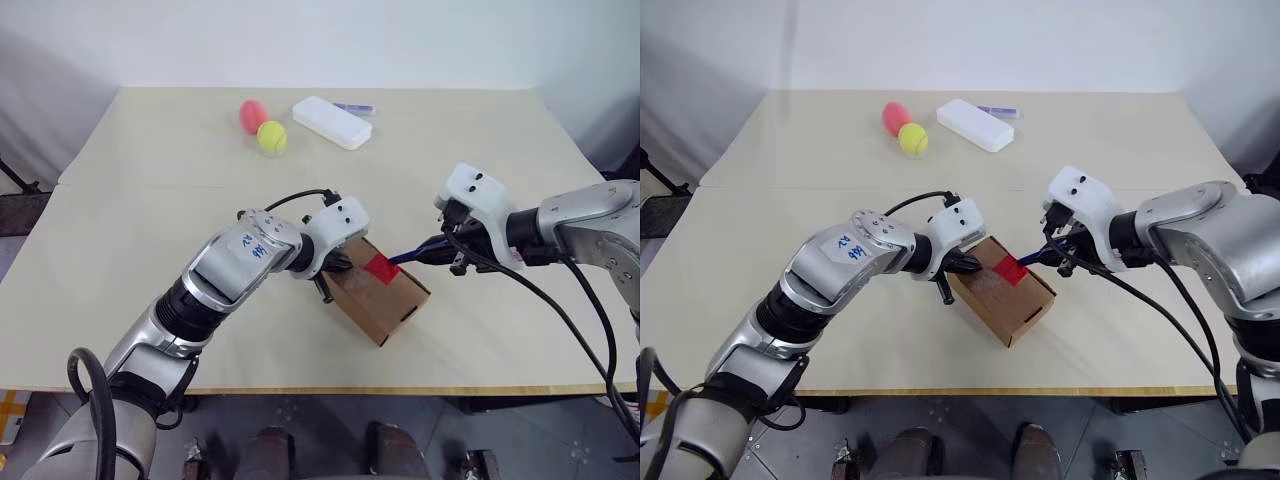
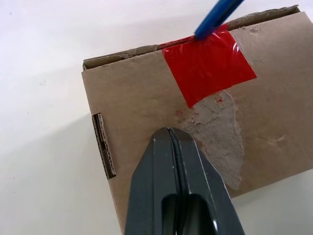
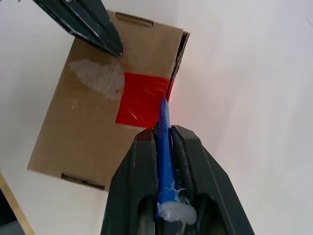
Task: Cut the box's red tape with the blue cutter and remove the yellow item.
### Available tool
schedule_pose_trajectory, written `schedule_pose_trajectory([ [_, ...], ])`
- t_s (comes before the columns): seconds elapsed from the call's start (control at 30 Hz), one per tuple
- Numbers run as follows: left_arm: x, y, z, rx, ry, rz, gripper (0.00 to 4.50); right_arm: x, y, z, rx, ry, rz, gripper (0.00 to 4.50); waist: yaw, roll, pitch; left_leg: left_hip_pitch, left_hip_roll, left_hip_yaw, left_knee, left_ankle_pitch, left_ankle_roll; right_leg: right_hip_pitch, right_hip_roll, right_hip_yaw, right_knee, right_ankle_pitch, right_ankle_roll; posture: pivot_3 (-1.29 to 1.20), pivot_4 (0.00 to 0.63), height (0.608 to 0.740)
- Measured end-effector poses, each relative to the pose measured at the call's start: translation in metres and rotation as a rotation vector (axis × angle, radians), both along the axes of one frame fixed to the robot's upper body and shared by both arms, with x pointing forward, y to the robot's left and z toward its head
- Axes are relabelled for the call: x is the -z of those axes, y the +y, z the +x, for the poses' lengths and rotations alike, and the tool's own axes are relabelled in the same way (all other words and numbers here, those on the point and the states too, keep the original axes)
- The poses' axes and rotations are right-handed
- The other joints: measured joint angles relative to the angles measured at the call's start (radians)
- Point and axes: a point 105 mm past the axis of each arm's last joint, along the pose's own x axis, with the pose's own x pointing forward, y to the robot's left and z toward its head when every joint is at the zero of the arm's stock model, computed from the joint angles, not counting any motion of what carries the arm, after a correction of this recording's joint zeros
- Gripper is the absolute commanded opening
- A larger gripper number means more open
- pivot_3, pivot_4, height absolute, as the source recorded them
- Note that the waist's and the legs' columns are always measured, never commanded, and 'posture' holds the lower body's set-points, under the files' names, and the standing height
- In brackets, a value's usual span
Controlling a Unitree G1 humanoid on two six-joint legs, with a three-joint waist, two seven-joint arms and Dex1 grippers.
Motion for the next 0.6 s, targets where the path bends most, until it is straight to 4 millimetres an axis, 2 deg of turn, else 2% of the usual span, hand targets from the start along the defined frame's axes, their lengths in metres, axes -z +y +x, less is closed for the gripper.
schedule_pose_trajectory([
  [0.43, 0.002, -0.002, 0.003, -0.010, 0.011, -0.004, 0.01, 0.009, -0.023, -0.016, 0.017, 0.059, -0.037, 0.14, 0.008, -0.001, -0.002, 0.002, 0.000, 0.000, 0.000, 0.000, 0.000, 0.001, 0.000, 0.001, -0.001, 0.000, 0.000, 0.00, 0.150, 0.740],
  [0.53, 0.001, -0.003, 0.004, 0.001, -0.003, -0.014, 0.01, 0.004, -0.029, -0.020, 0.026, 0.057, 0.010, 0.14, 0.010, -0.001, -0.002, 0.001, 0.000, 0.000, 0.000, 0.000, 0.000, 0.001, 0.000, 0.001, -0.001, 0.000, 0.000, 0.00, 0.150, 0.740],
  [0.6, 0.001, -0.003, 0.005, 0.008, -0.011, -0.021, 0.01, -0.008, -0.033, -0.023, 0.027, 0.023, 0.065, 0.14, 0.011, -0.001, -0.002, 0.001, 0.000, 0.000, 0.000, 0.000, 0.000, 0.001, 0.000, 0.001, -0.001, 0.000, 0.000, 0.00, 0.150, 0.740],
])
